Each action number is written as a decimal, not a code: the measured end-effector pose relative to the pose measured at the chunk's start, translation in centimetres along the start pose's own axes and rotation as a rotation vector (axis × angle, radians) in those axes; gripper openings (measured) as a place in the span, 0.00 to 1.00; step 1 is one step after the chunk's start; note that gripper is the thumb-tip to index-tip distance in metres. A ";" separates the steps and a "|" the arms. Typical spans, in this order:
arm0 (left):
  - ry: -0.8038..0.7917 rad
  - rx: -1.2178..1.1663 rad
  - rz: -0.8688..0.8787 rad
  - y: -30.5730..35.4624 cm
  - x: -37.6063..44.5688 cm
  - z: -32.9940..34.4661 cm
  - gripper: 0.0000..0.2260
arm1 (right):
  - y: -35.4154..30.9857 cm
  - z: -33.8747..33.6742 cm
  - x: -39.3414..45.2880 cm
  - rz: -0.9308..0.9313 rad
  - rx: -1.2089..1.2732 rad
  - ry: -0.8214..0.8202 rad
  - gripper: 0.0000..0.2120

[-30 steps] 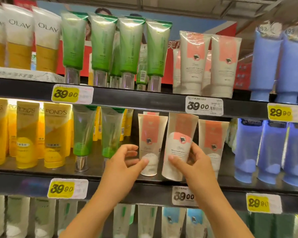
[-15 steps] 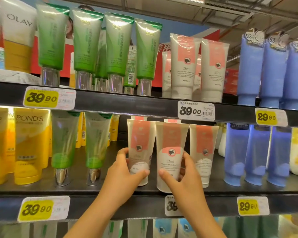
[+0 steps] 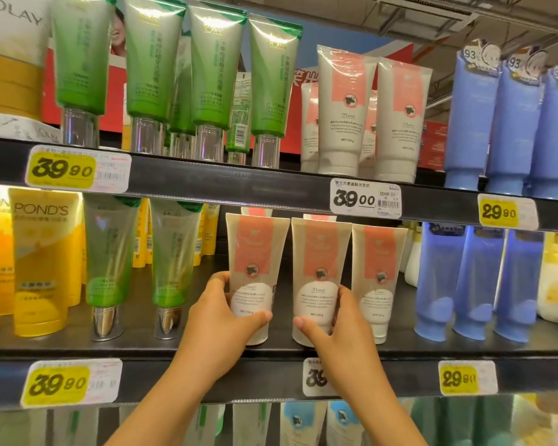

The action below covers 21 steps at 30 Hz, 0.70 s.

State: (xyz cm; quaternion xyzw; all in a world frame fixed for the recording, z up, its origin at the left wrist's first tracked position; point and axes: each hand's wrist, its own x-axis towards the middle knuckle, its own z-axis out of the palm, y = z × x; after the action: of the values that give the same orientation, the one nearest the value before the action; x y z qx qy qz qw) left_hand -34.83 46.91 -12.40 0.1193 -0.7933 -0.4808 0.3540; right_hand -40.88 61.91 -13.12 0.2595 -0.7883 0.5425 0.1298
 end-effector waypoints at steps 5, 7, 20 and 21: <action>0.005 -0.026 -0.018 0.2 -0.8 -0.5 0.27 | -0.2 0.1 0.4 0.017 -0.055 0.005 0.31; 0.000 -0.036 -0.017 0.3 -1.3 -0.8 0.27 | -0.2 0.2 0.5 0.015 -0.073 0.005 0.31; -0.048 -0.368 -0.061 3.1 -6.1 -1.8 0.23 | -0.9 -1.1 -0.1 -0.042 -0.058 0.008 0.28; -0.051 -0.397 -0.062 3.2 -6.6 -1.8 0.24 | -1.1 -1.4 -0.5 -0.068 -0.052 0.019 0.27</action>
State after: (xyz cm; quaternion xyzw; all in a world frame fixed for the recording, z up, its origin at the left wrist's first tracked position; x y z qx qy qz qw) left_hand -28.38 50.86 -12.10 0.0594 -0.6877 -0.6411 0.3354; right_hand -39.96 63.05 -11.98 0.2774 -0.7916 0.5197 0.1622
